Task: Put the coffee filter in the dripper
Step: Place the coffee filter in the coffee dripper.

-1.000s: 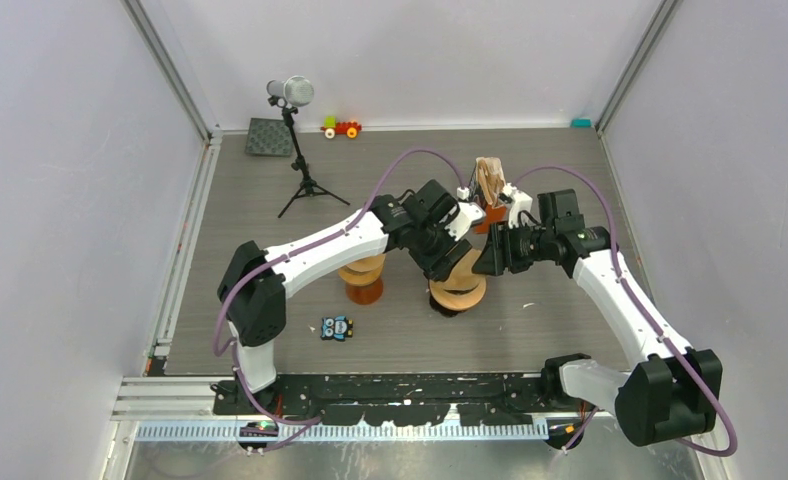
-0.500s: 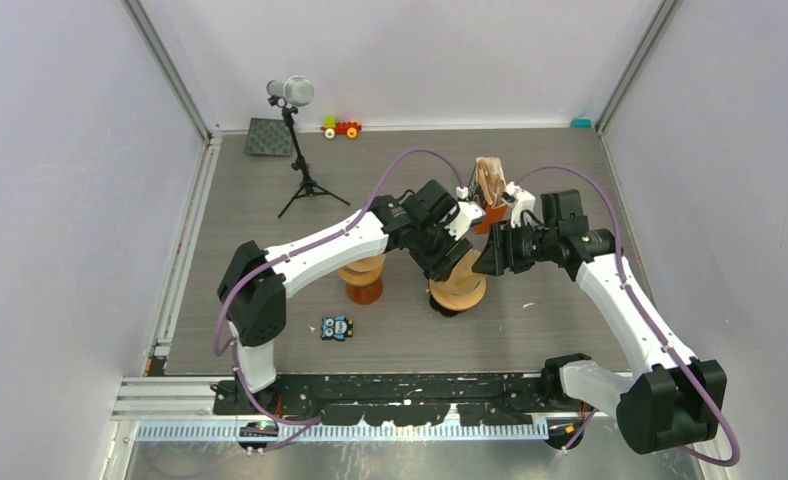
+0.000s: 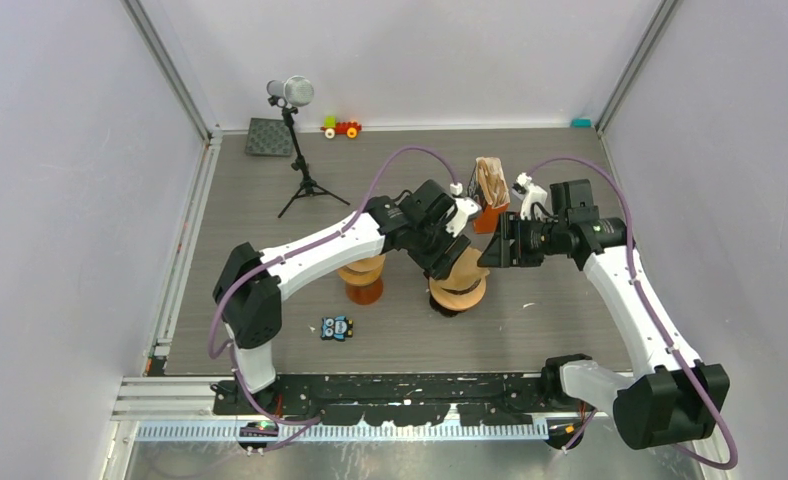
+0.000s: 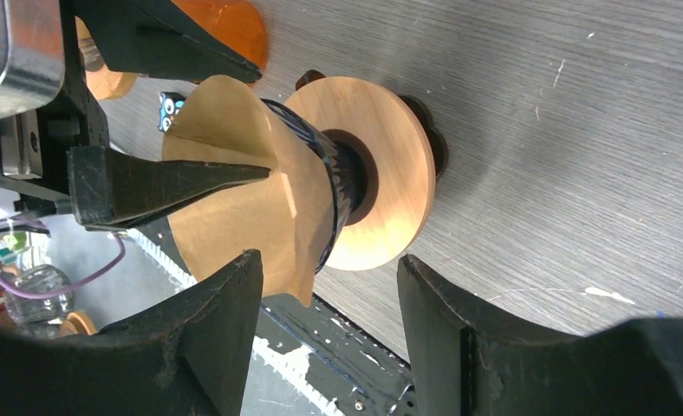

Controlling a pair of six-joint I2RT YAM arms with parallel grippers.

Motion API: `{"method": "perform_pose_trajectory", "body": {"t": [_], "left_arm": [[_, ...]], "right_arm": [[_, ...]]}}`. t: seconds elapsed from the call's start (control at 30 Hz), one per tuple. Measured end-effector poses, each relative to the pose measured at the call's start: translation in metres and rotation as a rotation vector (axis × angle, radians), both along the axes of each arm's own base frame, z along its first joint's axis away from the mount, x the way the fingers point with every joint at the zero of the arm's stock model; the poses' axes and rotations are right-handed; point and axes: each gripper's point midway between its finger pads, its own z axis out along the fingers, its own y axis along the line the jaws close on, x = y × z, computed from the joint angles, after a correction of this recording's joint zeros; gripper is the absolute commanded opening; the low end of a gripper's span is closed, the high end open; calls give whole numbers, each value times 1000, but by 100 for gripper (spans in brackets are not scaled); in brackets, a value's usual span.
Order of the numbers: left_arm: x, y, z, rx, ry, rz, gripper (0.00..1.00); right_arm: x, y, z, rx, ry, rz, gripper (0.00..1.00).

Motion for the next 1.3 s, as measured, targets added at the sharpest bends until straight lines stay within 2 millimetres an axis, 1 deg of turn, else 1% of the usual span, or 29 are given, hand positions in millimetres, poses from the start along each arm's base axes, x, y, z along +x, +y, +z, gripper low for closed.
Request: {"method": "perform_pose_trajectory", "body": {"t": [0.13,0.47,0.83,1.03,1.3], "left_arm": [[0,-1,4,-16,0,18,59],[1,-2,5,-24,-7,29,59],[1,1,2,-20,-17,38,59],[-2,2,-1,-21,-18,35,59],[-1,2,-2,-25,-28,38,59]], "right_arm": [[2,1,4,10,27,-14,63],[4,2,-14,1,138,-33,62],[1,10,-21,-33,146,4,62],[1,10,-26,-68,130,17,61],[-4,8,-40,-114,131,32,61]]}}
